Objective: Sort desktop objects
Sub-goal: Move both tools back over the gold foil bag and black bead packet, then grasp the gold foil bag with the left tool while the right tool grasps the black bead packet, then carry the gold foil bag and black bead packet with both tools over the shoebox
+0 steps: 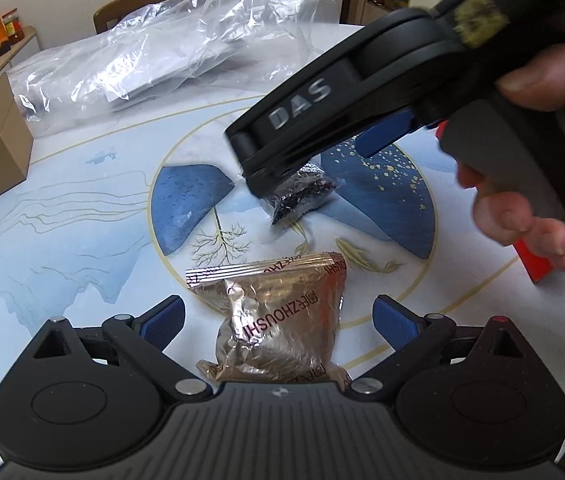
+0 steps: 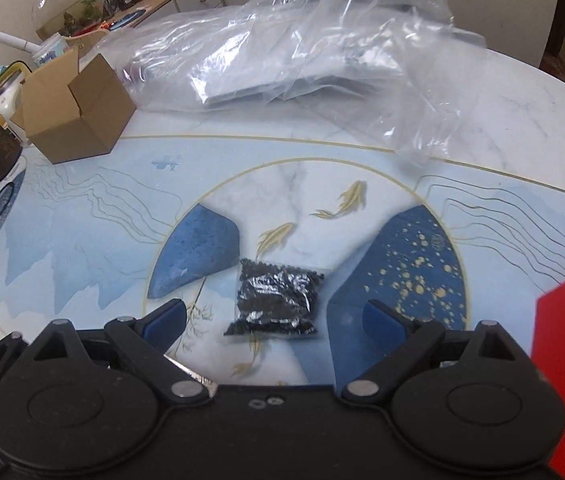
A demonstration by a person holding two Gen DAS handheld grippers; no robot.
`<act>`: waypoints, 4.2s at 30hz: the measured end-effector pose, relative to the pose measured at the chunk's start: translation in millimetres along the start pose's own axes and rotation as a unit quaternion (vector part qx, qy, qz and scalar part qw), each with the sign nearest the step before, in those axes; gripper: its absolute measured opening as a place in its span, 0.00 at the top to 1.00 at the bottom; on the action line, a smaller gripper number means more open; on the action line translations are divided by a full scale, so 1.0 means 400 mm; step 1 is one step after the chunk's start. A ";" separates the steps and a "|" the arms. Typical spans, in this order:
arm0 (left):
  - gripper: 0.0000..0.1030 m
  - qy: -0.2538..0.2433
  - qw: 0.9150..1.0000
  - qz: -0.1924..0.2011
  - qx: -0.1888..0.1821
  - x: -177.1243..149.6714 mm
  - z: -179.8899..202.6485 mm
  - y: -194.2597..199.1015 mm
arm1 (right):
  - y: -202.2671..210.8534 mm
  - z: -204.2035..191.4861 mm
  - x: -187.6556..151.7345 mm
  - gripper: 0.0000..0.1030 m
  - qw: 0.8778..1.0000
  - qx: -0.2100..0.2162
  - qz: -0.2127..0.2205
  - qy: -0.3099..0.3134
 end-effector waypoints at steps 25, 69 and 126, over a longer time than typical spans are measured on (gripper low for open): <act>0.27 0.000 1.000 -0.021 0.001 -0.026 0.004 -0.030 | -0.072 -0.009 -0.019 0.25 0.999 -0.017 -0.027 0.021; 0.49 0.013 1.000 -0.004 -0.004 0.040 0.049 0.039 | 0.190 0.092 -0.012 0.68 0.999 -0.026 0.014 -0.031; 0.48 -0.089 0.985 0.044 -0.142 0.310 0.639 0.013 | 0.672 0.613 -0.192 0.68 0.980 -0.108 0.089 -0.139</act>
Point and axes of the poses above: each gripper's, at about its wrist camera, not at the fingertips, and y roughly against the way its jaws point, z to its right, x to its top, the point moved 8 cm from there along -y, roughly the way its jaws point, and after that the axes turned 14 degrees about z, right-handed, at the moved point
